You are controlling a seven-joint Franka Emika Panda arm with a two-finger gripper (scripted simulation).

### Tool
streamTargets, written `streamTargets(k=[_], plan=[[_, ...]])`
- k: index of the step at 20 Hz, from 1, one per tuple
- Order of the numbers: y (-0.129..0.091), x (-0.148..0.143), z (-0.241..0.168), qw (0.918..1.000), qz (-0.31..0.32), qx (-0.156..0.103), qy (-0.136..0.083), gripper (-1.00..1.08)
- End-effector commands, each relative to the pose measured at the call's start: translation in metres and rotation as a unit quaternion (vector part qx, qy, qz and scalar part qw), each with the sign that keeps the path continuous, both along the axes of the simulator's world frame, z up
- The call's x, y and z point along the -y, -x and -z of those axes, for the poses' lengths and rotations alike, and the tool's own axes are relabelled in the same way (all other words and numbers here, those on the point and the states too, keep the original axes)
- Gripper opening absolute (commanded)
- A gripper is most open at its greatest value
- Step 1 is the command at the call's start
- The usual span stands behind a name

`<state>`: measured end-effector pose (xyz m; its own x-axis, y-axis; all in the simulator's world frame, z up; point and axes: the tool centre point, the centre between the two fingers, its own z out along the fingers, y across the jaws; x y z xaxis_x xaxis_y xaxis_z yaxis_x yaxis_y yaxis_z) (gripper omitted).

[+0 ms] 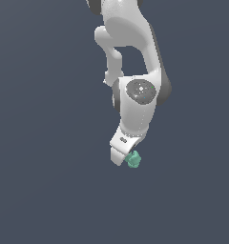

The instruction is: Pick up the object and move it to a goal position.

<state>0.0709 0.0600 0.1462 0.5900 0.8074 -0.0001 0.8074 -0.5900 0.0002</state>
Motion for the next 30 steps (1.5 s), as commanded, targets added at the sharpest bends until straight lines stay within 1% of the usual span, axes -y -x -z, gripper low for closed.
streamTargets(k=[1,7,16,22,23,30], plan=[[-0.001,0.000,0.000,1.0000,-0.006,0.000,0.000,1.00],[0.000,0.000,0.007,1.0000,-0.004,0.000,0.000,1.00],[0.001,0.000,0.048,1.0000,-0.006,0.000,0.000,1.00],[-0.001,0.000,0.050,1.0000,-0.006,0.000,0.000,1.00],[-0.001,0.000,0.050,1.0000,-0.006,0.000,0.000,-1.00],[-0.001,0.000,0.050,1.0000,-0.006,0.000,0.000,-1.00]])
